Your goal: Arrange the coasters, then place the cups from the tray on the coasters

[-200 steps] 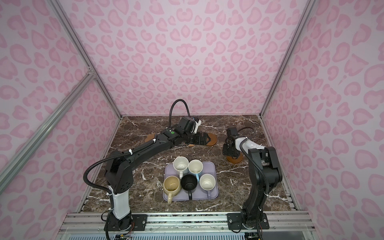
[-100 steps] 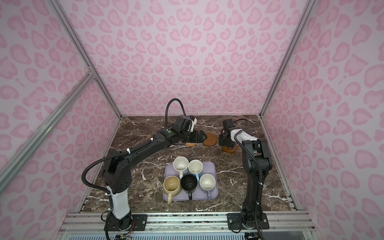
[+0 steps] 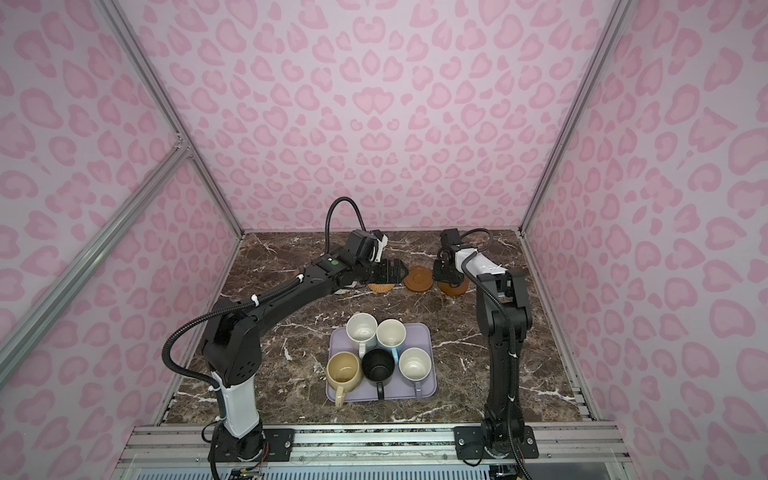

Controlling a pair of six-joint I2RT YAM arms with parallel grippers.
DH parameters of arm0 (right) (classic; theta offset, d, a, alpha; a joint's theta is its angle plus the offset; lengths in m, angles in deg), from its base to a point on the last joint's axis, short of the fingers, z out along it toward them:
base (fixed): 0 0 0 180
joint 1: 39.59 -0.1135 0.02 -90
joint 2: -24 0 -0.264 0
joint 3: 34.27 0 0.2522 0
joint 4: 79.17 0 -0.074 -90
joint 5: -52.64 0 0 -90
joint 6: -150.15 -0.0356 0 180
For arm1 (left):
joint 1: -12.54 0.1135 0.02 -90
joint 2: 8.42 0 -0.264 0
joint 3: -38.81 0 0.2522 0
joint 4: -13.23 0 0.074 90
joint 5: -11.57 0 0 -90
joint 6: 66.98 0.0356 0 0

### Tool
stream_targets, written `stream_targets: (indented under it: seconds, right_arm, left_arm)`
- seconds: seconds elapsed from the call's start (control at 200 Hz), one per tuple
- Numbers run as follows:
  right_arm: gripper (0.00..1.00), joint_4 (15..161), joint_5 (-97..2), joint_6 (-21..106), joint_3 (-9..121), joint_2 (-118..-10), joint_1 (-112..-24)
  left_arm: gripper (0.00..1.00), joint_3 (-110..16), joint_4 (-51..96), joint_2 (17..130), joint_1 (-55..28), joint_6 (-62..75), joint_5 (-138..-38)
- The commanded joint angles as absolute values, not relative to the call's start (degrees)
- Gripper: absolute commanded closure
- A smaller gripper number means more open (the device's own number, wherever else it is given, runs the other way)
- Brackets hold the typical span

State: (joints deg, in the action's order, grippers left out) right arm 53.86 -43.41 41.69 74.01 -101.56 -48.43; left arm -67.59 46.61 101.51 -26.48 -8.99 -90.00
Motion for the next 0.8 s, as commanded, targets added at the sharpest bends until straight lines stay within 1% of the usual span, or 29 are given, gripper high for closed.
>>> stream_targets:
  seconds: [0.0, 0.32, 0.355, 0.485, 0.57, 0.675, 0.795]
  right_arm:
    - [0.53, 51.0, -43.4, 41.2, 74.5, -103.7, -48.2]
    - [0.52, 50.7, -42.6, 41.7, 74.8, -102.4, -48.0]
    - [0.50, 50.6, -42.4, 41.9, 75.1, -102.2, -48.1]
    - [0.37, 49.9, -42.0, 42.6, 76.5, -100.9, -47.9]
    - [0.33, 49.5, -41.5, 43.2, 76.9, -99.2, -47.9]
    - [0.28, 48.9, -42.1, 43.7, 76.4, -95.8, -47.9]
    - [0.16, 48.9, -42.6, 44.7, 74.3, -90.2, -48.6]
  left_arm:
    - [0.02, -67.2, 44.8, 100.9, -26.5, -9.5, -90.4]
    - [0.02, -67.0, 44.8, 100.4, -26.4, -9.7, -90.2]
    - [0.02, -67.0, 44.7, 100.2, -26.4, -9.8, -90.1]
    - [0.02, -65.5, 43.6, 99.1, -26.3, -10.5, -88.9]
    - [0.02, -64.7, 43.1, 98.2, -26.2, -10.8, -88.4]
    - [0.02, -63.4, 42.4, 96.5, -26.1, -11.3, -87.6]
    - [0.02, -62.3, 42.9, 94.0, -26.0, -11.7, -86.9]
